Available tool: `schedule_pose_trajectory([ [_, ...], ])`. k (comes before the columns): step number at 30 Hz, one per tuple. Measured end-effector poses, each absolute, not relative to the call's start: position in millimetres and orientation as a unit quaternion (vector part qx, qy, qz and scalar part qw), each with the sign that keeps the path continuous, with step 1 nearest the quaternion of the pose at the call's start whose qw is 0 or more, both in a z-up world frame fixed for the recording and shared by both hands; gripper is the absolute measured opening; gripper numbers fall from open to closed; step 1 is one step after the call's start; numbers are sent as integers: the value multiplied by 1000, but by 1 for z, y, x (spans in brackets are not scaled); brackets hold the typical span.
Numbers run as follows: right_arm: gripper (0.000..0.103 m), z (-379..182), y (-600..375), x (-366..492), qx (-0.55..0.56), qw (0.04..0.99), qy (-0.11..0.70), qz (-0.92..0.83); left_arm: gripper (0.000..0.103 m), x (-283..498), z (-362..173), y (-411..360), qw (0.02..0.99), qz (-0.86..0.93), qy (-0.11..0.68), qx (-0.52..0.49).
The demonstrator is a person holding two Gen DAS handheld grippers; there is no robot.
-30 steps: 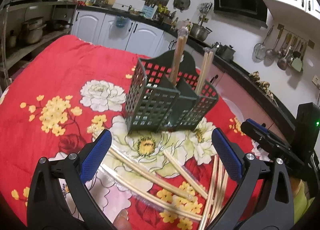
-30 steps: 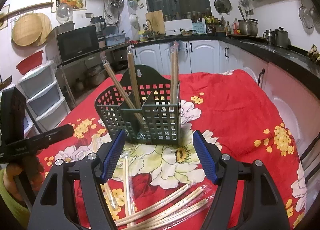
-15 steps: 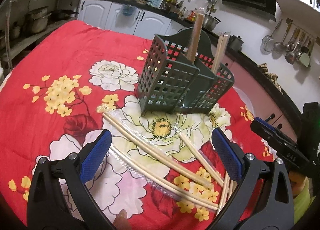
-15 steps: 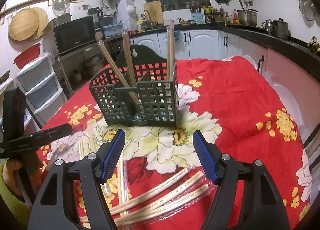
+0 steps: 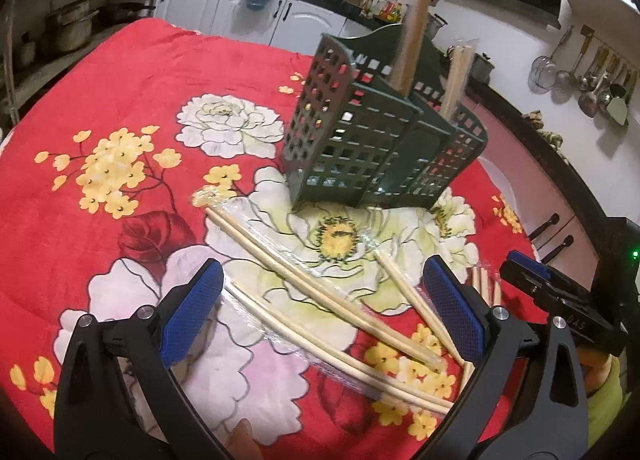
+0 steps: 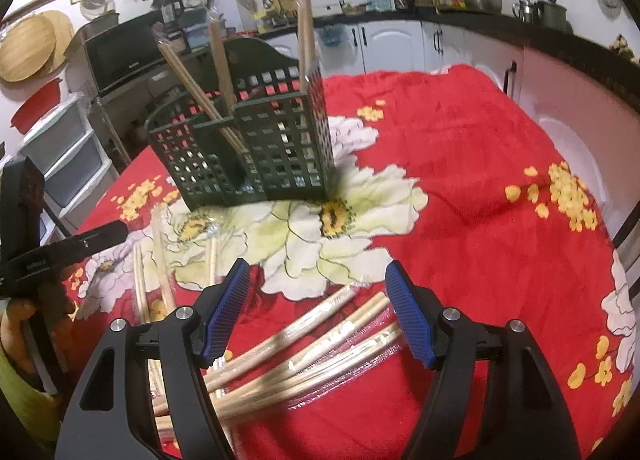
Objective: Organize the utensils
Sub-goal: 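Lower both tools onto the chopstick pile and close on chopsticks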
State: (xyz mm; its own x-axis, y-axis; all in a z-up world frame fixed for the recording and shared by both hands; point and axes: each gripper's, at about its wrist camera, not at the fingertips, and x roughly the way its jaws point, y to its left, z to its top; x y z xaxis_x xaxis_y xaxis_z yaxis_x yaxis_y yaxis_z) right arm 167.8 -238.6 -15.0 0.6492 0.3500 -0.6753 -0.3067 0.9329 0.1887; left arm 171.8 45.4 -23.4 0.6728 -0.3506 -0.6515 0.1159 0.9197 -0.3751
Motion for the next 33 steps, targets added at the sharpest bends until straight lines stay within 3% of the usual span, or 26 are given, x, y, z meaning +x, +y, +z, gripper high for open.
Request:
schedule_pose_trajectory([
  [7,58,-31,-237,185,34,889,423,174,92,186,-25,61,896,-115,396,-165],
  [15,50,-38,-238,200,46,879,446,162,85,207,-33,80,884,-104,415,-191],
  [21,32,-44,-241,213,60,870,461,161,79,219,-45,88,873,-98,428,-214],
  [22,23,-44,-241,215,63,869,462,163,76,221,-46,89,872,-96,428,-216],
  [25,12,-47,-242,218,73,868,462,169,65,228,-48,94,873,-86,425,-224],
  [33,5,-46,-240,219,76,873,450,170,31,239,-53,100,876,-70,423,-222],
])
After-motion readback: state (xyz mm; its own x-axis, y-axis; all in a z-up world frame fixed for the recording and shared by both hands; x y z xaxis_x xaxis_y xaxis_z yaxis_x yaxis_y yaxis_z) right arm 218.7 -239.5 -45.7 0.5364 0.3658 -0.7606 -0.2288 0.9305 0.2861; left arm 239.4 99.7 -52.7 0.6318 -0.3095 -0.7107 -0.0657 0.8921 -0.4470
